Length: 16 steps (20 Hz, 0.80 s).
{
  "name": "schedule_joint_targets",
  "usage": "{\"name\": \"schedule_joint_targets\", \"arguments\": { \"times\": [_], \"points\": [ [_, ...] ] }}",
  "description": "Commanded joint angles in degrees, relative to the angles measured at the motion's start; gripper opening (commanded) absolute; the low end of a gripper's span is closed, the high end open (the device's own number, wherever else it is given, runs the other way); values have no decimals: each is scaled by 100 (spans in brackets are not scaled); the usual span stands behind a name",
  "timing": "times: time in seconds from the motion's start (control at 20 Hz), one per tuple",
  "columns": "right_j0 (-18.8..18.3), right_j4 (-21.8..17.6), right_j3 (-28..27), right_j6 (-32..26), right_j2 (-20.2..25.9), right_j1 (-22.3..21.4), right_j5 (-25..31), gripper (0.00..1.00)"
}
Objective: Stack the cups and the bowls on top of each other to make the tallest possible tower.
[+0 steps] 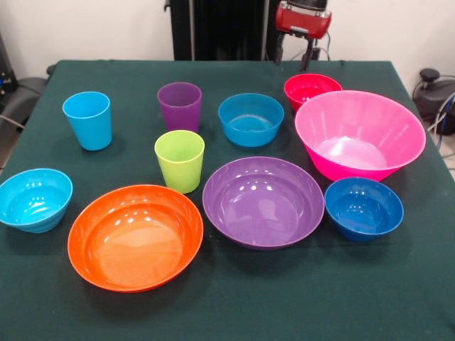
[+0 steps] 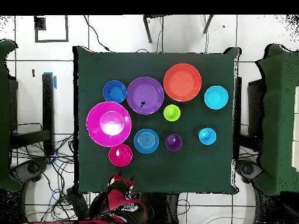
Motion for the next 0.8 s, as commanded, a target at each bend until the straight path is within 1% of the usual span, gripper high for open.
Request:
{"name": "schedule_joint_targets", "arguments": {
  "times": [0.05,0.2,0.3,0.45,0.55,0.7,0.8],
  "points": [
    [-112,-9,-294,1040,762,-250,148,100],
    [-177,4,-315,983,820,-386,337,100],
    [-153,76,-282,977,823,-491,419,100],
    [-200,77,-236,907,881,-804,671,100],
    [-180,150,-178,893,871,-1040,824,100],
    [-153,237,-151,891,816,-1137,893,100],
    [-203,203,-222,861,819,-1131,896,100]
  ]
}}
